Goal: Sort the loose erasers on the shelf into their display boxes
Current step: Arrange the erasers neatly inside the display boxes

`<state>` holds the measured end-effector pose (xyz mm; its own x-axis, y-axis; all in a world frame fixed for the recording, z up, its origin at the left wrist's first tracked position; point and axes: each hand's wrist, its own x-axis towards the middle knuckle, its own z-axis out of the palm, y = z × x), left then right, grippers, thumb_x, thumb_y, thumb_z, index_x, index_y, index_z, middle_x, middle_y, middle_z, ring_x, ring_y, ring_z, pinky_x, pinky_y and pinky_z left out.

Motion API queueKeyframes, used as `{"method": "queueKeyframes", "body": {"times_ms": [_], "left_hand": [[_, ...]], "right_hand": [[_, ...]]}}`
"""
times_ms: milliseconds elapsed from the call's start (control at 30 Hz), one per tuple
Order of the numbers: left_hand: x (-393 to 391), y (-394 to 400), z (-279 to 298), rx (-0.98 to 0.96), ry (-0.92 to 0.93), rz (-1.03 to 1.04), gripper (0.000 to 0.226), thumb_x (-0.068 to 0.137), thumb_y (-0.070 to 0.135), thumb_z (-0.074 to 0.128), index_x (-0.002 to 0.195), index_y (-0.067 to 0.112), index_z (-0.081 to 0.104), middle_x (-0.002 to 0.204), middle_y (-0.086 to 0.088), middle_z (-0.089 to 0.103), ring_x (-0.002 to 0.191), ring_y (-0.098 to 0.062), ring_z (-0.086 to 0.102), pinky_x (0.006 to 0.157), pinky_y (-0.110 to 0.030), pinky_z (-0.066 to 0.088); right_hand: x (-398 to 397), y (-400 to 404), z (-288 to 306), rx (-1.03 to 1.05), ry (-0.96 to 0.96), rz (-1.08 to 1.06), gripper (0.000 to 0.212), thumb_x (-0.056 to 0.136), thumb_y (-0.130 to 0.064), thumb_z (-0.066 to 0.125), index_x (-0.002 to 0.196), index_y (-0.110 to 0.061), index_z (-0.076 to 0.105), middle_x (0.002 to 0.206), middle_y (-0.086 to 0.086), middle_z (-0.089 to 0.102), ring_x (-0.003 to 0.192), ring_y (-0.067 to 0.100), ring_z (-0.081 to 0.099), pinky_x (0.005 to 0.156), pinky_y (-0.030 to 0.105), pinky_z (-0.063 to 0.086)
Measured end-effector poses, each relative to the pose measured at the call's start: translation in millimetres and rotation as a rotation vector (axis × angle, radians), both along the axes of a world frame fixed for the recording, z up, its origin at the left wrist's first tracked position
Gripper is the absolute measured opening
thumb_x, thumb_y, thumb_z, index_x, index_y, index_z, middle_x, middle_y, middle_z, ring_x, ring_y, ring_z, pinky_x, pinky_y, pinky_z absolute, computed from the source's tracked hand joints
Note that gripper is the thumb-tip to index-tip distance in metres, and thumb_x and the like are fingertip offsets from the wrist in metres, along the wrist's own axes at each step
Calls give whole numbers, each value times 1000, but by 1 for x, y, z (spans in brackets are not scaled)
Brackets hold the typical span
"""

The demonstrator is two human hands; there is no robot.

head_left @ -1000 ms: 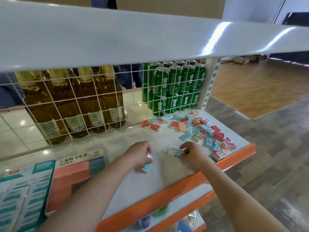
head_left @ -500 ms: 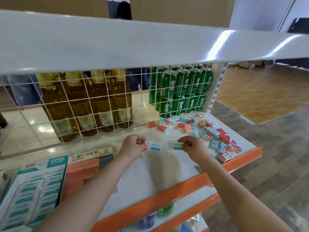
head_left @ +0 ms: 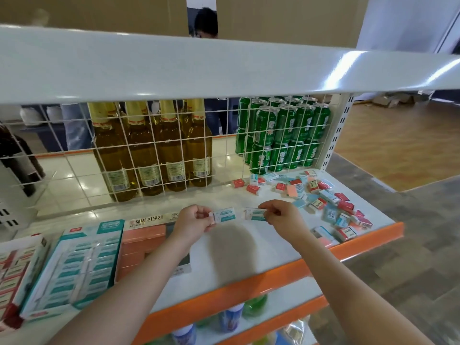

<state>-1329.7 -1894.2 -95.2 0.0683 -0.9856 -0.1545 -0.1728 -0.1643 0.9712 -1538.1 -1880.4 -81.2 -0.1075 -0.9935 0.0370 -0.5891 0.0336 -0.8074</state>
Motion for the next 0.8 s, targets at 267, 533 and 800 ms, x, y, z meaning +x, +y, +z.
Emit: {"method": "queueKeyframes", "body": {"times_ms": [267,533,800], "left_hand": [[22,22,13,-77,-105,132,19,89,0,57,105,10,62,104,-8,63,96,-18,62,70,-19,54],[61,52,20,-144,-290,285,19,92,9,55,105,21,63,106,3,62,94,-12,57,57,-11,44],[122,71,25,-150,-461,348,20,92,12,55,109,19,63,114,1,62,96,-8,51,77,-18,40]], "right_hand": [[28,-1,7,-10,-2,56,29,89,1,47,110,-9,65,90,1,57,82,16,49,53,9,35],[72,8,10,-11,12,147,25,92,-5,48,109,-12,65,108,4,61,88,13,52,52,7,35],[139,18,12,-9,22,208,26,94,-8,49,114,-12,64,118,6,62,95,12,51,66,12,42]]}}
